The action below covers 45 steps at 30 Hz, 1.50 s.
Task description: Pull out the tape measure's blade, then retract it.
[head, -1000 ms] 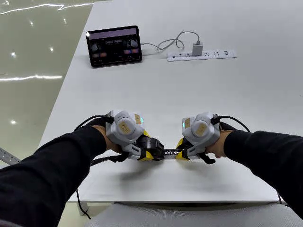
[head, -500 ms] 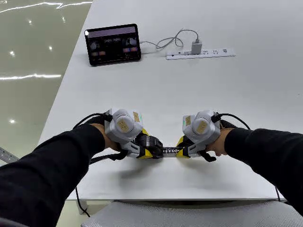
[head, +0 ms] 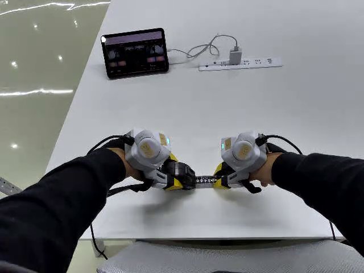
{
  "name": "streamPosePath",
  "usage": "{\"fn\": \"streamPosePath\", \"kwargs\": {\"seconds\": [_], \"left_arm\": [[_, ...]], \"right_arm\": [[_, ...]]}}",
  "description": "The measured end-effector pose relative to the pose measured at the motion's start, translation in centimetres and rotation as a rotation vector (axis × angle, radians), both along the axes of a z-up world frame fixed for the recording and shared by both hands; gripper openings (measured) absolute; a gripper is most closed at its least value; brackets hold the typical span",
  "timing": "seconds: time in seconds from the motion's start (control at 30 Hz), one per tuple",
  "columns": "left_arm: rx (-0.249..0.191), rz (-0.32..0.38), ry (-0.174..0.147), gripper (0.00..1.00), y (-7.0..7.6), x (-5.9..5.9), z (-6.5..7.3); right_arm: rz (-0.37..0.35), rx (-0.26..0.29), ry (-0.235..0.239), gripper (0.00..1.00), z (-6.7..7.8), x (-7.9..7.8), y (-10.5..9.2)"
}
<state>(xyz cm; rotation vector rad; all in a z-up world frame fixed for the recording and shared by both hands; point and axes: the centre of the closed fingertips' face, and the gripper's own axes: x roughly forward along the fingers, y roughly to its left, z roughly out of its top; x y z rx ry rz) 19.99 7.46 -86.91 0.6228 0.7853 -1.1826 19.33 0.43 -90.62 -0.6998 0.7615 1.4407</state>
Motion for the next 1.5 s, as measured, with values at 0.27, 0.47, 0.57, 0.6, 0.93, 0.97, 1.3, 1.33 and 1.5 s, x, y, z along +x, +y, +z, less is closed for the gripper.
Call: {"fn": "streamPosePath", "kwargs": {"seconds": [0.27,0.47,0.57,0.6,0.93,0.97,1.3,1.33,1.5], "left_arm": [[0.000,0.001,-0.001,0.32,0.0,0.0,0.0],[-0.001,0.002,0.000,0.32,0.0,0.0,0.0],[-0.001,0.002,-0.001,0.32,0.0,0.0,0.0],[0.000,0.002,-0.001,0.32,0.0,0.0,0.0],[-0.002,0.002,-0.001,0.32,0.0,0.0,0.0],[-0.002,0.002,-0.001,0.32,0.0,0.0,0.0],[0.000,0.003,-0.001,0.32,0.0,0.0,0.0],[0.000,0.003,-0.002,0.32,0.0,0.0,0.0],[0.001,0.003,-0.002,0.32,0.0,0.0,0.0]], "right_arm": [[-0.001,-0.003,0.001,0.10,-0.1,0.1,-0.3],[-0.006,-0.004,0.003,0.10,-0.2,0.2,-0.5],[-0.006,-0.004,0.002,0.10,-0.2,0.2,-0.6],[-0.006,-0.003,0.002,0.10,-0.2,0.2,-0.7],[-0.006,-0.005,0.001,0.10,-0.2,0.3,-1.0],[-0.006,-0.004,0.001,0.10,-0.2,0.3,-1.0],[-0.002,-0.011,-0.004,0.10,-0.2,0.2,-1.2],[-0.002,-0.011,-0.005,0.10,-0.2,0.2,-1.3],[-0.002,-0.016,-0.003,0.10,-0.1,0.1,-1.5]]}}
